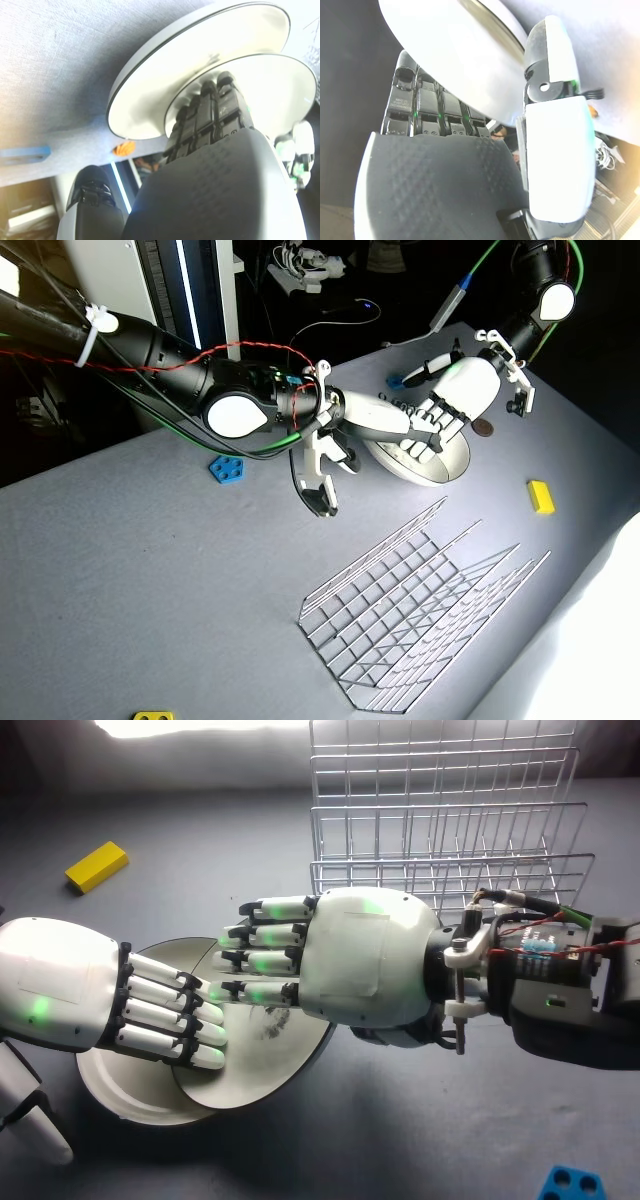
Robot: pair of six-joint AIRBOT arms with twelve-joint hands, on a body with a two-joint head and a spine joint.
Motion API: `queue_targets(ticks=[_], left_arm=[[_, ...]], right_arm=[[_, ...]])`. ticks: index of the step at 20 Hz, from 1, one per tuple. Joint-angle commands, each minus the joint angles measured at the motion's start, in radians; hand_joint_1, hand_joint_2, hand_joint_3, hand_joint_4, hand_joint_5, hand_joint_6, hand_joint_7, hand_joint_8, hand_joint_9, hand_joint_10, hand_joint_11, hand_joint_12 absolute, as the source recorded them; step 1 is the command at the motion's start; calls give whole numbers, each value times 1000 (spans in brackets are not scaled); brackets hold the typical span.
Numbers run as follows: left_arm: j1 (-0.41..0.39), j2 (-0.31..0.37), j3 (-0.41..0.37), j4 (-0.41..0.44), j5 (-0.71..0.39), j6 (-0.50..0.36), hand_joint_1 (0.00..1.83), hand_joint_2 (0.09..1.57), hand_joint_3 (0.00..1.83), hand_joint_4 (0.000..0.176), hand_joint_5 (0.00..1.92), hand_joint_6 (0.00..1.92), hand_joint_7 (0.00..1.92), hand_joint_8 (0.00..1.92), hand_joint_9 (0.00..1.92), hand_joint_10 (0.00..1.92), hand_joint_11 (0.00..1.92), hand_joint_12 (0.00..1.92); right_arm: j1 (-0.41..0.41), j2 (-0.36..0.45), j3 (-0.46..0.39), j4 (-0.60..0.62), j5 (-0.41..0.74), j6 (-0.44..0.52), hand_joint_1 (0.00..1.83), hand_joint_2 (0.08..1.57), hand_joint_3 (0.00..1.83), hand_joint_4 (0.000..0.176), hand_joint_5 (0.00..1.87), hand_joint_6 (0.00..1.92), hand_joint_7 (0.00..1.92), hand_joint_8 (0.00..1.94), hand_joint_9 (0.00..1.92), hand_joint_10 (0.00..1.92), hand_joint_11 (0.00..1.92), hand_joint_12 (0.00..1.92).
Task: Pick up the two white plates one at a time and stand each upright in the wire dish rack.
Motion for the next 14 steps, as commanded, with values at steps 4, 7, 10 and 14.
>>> queue_targets(ticks=[4, 7, 10, 14], left_arm=[[1, -16, 5, 9, 3, 1, 0, 1043, 0, 0, 1, 0, 0, 0, 0, 0, 0, 0], [-1, -18, 9, 8, 3, 1, 0, 1033, 0, 0, 6, 2, 0, 0, 0, 0, 0, 0], [-1, -20, 11, 8, 3, 1, 0, 1033, 0, 0, 2, 0, 0, 0, 0, 0, 0, 0], [-2, -16, 7, -2, 3, -13, 0, 1020, 0, 0, 17, 6, 0, 0, 0, 0, 0, 0]], right_arm=[[34, -13, 13, 4, 117, -9, 1236, 1123, 5, 0, 593, 35, 648, 26, 634, 83, 184, 1233], [48, -24, 24, 4, 113, -9, 1161, 1165, 0, 0, 835, 924, 945, 35, 925, 95, 584, 1021], [49, -26, 25, 15, 114, -9, 1345, 1104, 2, 0, 877, 1081, 1010, 898, 1058, 812, 856, 964], [44, -26, 24, 81, 114, -9, 1391, 1056, 0, 0, 999, 891, 1073, 815, 1129, 859, 1000, 924]])
